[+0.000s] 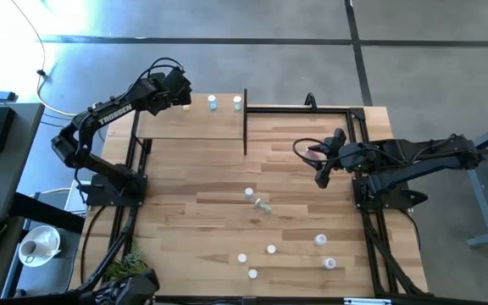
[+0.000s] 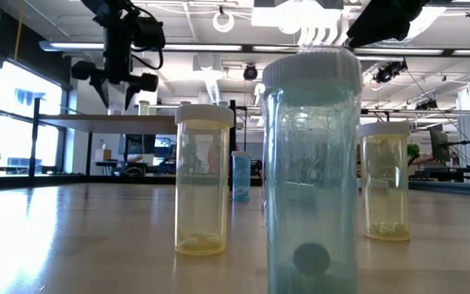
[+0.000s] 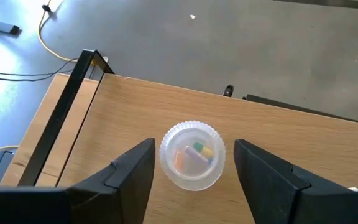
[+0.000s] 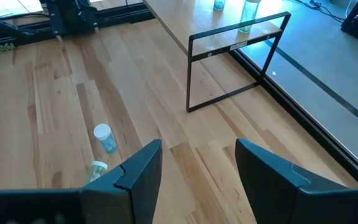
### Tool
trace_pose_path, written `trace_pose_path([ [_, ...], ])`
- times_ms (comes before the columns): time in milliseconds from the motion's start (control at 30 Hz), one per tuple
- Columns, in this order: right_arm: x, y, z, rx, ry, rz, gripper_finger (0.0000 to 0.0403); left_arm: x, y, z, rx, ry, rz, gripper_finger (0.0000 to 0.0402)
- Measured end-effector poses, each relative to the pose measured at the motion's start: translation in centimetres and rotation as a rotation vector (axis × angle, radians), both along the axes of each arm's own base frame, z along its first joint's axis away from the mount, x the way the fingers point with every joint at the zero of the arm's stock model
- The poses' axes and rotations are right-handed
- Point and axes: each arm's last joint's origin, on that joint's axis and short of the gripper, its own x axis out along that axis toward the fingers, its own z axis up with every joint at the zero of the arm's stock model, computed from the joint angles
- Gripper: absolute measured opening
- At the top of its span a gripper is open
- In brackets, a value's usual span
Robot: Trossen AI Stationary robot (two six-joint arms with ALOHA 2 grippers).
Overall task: Pick and place medicine bottles onto shelf by color
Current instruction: Put the top white pill bottle on the shelf
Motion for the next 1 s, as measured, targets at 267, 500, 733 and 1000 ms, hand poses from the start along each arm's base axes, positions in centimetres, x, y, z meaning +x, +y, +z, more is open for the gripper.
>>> trace_pose_path([
  [267,0.0,0.0,0.0,-0.001,0.000,0.000,0.0195,0.2,0.3,1.4,0.033,-0.022,-0.013,0.0218],
  [500,0.0,0.0,0.0,-0.001,0.000,0.000,0.0195,0.3,0.4,2.4,0.061,-0.040,-0.015,0.0217],
  [733,0.0,0.0,0.0,-0.001,0.000,0.000,0.0195,0.4,0.6,3.5,0.084,-0.021,-0.059,0.0216],
  [1000,0.0,0.0,0.0,-0.001,0.000,-0.001,0.0195,0.6,0.8,4.4,0.086,0.041,-0.150,0.0199],
])
